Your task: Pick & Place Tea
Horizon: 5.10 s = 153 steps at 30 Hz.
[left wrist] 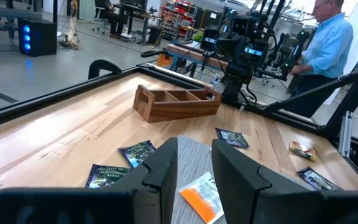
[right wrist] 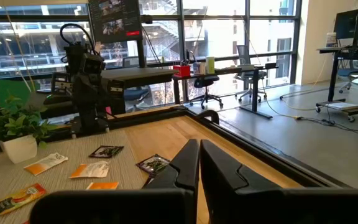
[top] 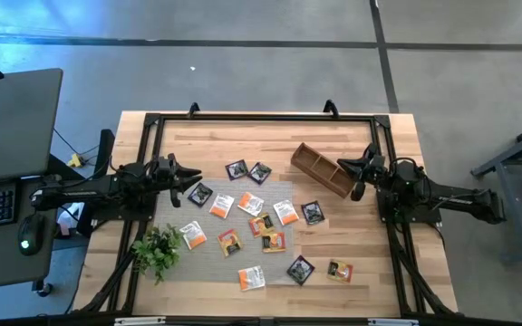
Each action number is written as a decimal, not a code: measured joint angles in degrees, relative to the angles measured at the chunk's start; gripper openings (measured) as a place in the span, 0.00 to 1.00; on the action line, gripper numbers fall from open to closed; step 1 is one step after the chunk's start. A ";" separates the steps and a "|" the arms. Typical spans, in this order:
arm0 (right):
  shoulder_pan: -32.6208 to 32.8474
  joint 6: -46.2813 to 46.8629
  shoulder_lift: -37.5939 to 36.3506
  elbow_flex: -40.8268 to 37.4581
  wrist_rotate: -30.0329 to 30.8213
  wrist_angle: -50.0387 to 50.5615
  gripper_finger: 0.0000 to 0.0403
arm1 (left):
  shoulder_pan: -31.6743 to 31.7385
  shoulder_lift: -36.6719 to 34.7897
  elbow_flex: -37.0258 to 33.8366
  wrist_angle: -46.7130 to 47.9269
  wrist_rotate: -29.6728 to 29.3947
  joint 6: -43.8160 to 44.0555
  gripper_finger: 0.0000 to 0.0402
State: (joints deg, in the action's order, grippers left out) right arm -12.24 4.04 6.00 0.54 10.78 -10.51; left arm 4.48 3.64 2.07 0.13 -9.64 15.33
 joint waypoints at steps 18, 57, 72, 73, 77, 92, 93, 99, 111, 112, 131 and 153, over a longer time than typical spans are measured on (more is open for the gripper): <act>0.01 -0.01 -0.01 -0.01 0.00 0.00 0.03 | -0.01 0.00 -0.06 -0.98 0.08 0.00 0.25; -0.03 -9.56 1.77 -0.01 -7.36 -14.22 0.17 | 0.01 -0.02 0.00 -12.91 -2.84 -15.48 0.25; -0.08 -6.22 25.90 8.15 -8.38 -19.65 0.29 | 0.01 -0.01 0.72 -23.60 -4.64 -14.62 0.26; -0.08 -7.05 28.66 10.01 -8.34 -19.00 0.29 | 0.01 0.07 1.09 -22.63 -4.71 -14.58 0.27; -0.08 -9.25 40.69 16.90 -7.29 -14.89 0.29 | 0.01 1.86 2.12 -19.91 -6.00 -13.62 0.33; -0.89 -2.72 82.52 44.82 -4.81 -5.75 0.29 | 0.01 13.32 7.24 -19.55 -14.10 -9.35 0.47; -1.27 -1.30 84.73 47.32 -4.73 -3.54 0.29 | 0.01 13.89 7.42 -19.60 -13.91 -9.03 0.47; -2.79 3.51 96.60 58.64 -5.27 2.04 0.28 | 0.01 15.01 8.17 -19.99 -13.02 -9.00 0.47; -2.77 5.08 109.49 66.69 -5.36 6.96 0.28 | 0.01 14.99 8.17 -20.01 -13.06 -9.00 0.47; -2.76 5.04 109.96 66.79 -5.38 7.32 0.28 | 0.01 14.99 8.17 -20.01 -13.06 -9.00 0.47; -2.61 4.92 111.42 67.03 -5.07 11.94 0.19 | 0.01 14.98 8.17 -19.66 -13.50 -9.01 0.47; 0.01 -1.59 109.12 66.74 -5.20 12.02 0.13 | 0.01 14.99 8.17 -19.66 -13.60 -9.03 0.47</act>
State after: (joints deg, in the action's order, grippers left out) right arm -12.23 2.45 115.11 67.29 5.58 1.51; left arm 4.49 18.63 10.24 -19.53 -23.24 6.31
